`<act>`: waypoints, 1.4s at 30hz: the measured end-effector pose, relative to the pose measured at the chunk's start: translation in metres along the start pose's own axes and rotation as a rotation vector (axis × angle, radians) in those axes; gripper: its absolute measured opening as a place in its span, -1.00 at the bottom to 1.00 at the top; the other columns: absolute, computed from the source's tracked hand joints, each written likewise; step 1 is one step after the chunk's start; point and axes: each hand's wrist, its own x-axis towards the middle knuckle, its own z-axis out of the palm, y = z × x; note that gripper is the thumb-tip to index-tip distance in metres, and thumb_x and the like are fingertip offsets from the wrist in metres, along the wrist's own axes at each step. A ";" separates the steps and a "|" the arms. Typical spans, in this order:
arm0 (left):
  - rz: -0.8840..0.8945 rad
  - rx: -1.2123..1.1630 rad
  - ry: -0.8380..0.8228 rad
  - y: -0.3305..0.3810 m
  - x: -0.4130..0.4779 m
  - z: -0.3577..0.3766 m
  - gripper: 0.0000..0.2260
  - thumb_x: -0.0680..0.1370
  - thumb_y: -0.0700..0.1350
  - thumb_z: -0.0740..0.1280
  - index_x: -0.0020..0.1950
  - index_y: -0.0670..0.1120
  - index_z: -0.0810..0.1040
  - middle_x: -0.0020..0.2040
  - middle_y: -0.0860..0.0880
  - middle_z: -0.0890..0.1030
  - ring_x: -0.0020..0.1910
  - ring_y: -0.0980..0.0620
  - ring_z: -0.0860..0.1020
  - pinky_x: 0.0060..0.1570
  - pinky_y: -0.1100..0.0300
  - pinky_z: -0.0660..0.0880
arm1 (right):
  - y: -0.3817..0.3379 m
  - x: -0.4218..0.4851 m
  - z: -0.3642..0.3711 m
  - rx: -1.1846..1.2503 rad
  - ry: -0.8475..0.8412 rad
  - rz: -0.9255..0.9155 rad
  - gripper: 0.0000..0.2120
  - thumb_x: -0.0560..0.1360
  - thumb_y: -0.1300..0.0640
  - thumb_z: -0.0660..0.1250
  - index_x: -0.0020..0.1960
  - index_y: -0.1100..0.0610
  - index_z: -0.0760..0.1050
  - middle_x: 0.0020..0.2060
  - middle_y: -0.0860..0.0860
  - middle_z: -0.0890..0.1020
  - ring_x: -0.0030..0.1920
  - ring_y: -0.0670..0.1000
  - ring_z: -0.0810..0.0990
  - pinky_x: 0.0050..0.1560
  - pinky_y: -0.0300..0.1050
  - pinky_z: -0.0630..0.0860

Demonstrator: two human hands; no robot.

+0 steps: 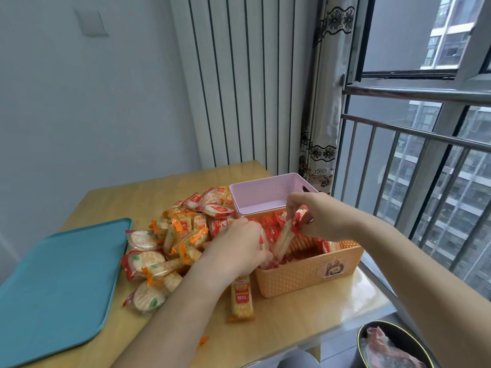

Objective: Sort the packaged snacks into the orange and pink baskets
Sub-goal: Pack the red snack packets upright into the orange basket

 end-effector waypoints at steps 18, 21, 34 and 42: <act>-0.071 -0.330 -0.063 -0.040 0.013 0.020 -0.92 0.55 0.06 0.43 -0.03 0.11 0.70 -0.17 0.06 0.66 -0.15 0.10 0.59 -0.05 0.07 0.56 | -0.017 0.012 0.049 -0.171 -0.160 -0.114 -0.51 0.35 0.44 0.28 0.08 -0.01 0.70 0.10 -0.04 0.59 0.08 0.02 0.56 0.07 -0.06 0.51; -0.094 -0.311 0.012 -0.037 0.013 0.025 -0.83 0.45 0.02 0.50 -0.01 0.14 0.59 -0.23 0.11 0.56 -0.21 0.08 0.53 -0.18 0.06 0.52 | -0.016 0.014 0.070 -0.139 -0.100 -0.091 -0.54 0.37 0.38 0.34 0.21 0.06 0.59 0.10 -0.02 0.52 0.10 0.04 0.51 0.06 -0.14 0.40; -0.057 -0.122 0.136 -0.013 0.014 0.040 -0.84 0.48 0.21 0.45 -0.04 0.17 0.62 0.03 0.15 0.53 0.18 0.02 0.45 0.19 -0.04 0.47 | 0.030 0.018 0.018 -0.188 0.321 0.357 -0.75 0.56 0.03 0.34 0.20 0.07 0.58 0.03 -0.01 0.68 0.03 0.07 0.63 0.08 0.06 0.62; -0.093 -0.132 0.105 -0.013 0.016 0.040 -0.84 0.49 0.20 0.45 -0.03 0.16 0.64 0.06 0.13 0.52 0.18 0.03 0.43 0.11 0.02 0.46 | 0.041 0.036 0.023 -0.220 0.150 0.446 -0.53 0.48 0.04 0.49 0.35 0.07 0.49 0.15 0.03 0.65 0.14 0.12 0.61 0.20 0.16 0.54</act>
